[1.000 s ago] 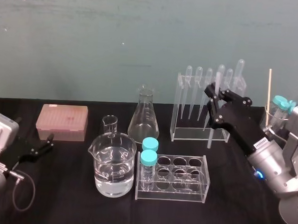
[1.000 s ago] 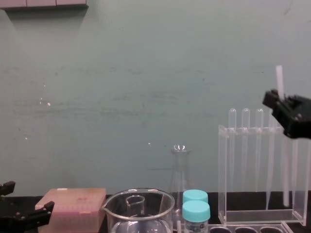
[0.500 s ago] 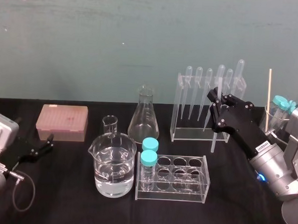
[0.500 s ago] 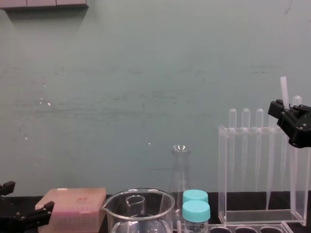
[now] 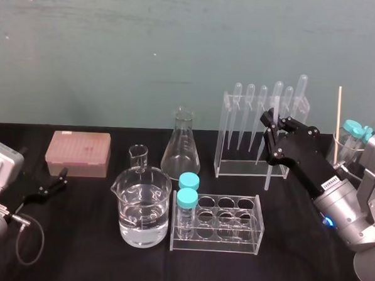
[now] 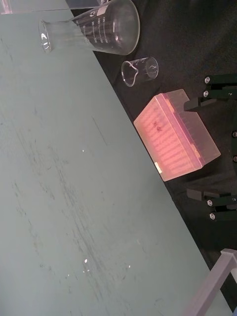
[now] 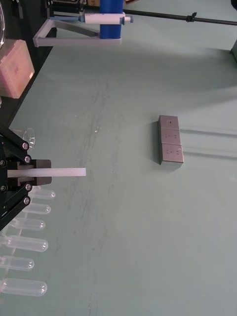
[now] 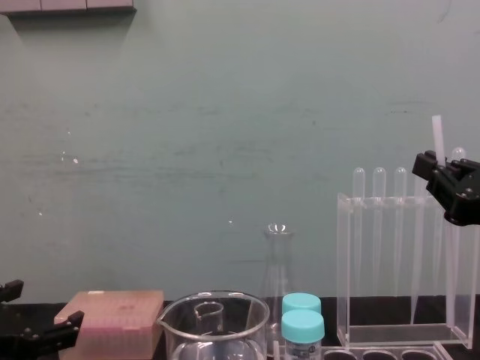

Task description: Pick up the stirring rod with one hand, then place it down.

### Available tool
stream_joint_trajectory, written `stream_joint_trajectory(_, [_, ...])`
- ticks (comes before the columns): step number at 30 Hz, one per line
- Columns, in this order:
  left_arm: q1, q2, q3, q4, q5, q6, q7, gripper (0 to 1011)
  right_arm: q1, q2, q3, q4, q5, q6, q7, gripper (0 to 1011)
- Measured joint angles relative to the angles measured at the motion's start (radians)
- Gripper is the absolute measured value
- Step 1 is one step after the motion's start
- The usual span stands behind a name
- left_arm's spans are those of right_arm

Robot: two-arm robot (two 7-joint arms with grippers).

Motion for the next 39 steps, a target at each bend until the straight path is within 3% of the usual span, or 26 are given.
stream_joint_trajectory(39, [0.000, 0.000, 0.000, 0.000, 0.000, 0.000, 0.000, 1000, 0.001, 0.000, -0.001, 0.000, 0.001, -0.002, 0.002, 66])
